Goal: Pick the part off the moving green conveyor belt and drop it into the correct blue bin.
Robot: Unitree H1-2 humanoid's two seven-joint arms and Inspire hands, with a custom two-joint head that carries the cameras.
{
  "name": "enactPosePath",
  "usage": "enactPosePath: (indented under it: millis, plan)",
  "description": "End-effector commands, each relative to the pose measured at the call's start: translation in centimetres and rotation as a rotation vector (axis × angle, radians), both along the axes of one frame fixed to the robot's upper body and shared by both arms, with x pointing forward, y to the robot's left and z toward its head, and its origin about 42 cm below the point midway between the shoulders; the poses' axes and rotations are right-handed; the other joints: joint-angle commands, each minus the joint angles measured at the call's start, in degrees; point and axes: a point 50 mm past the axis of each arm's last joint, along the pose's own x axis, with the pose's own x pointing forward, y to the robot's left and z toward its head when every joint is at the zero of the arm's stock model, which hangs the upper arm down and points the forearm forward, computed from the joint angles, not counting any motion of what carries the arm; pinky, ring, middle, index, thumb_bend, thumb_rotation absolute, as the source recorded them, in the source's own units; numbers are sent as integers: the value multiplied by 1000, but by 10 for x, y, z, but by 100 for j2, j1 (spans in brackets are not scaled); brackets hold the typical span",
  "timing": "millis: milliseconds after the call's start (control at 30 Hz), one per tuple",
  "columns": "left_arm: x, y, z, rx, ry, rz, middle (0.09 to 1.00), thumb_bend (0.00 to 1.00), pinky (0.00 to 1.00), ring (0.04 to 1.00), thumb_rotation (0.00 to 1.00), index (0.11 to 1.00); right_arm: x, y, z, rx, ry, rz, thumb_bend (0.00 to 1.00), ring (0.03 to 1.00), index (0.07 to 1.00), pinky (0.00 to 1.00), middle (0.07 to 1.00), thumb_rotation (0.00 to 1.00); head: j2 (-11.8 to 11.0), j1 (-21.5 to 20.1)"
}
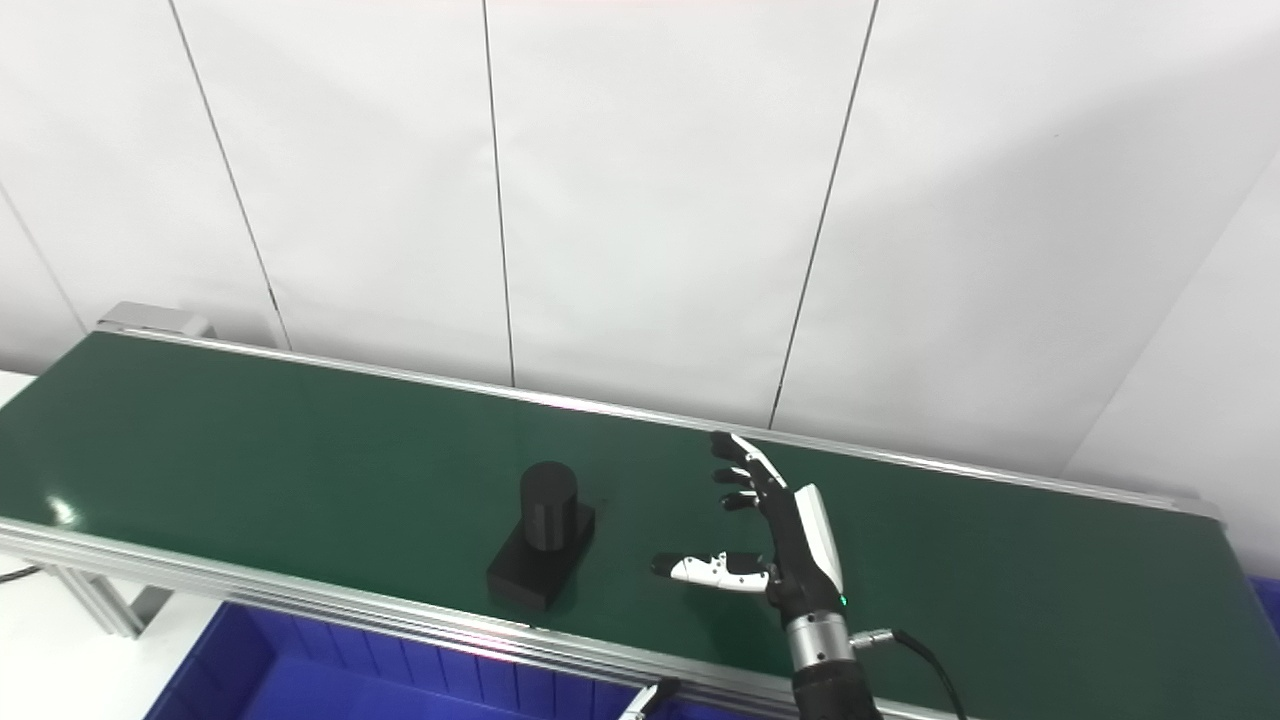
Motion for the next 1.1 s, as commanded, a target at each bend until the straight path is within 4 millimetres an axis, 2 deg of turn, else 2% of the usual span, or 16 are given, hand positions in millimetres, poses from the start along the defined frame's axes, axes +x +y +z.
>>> enactPosePath:
  millis: [0,100,267,467,733,1067]
  plan:
    - [7,-7,12,-51,-58,-3,1000,805,907,985,887,953,14,8,24,28,-85,22,903,753,842,635,828,256,9,5]
    - [7,-7,13,-51,-62,1,998,802,902,982,882,947,14,9,21,28,-68,31,894,753,842,644,835,282,12,-3]
    - [7,-10,13,-50,-67,-2,1000,803,898,981,888,950,15,9,16,25,-38,38,892,745,841,644,836,261,8,69]
    - [6,-11,14,-56,-67,0,994,816,889,974,883,942,18,8,14,16,-19,43,895,803,853,734,838,266,21,66]
    - [5,-12,16,-60,-73,0,994,817,887,973,882,944,19,13,13,0,-20,46,906,810,848,772,832,280,29,47]
    - [3,-10,16,-56,-76,-4,997,812,898,977,887,948,18,22,13,-11,-31,60,895,795,852,759,834,282,55,-31]
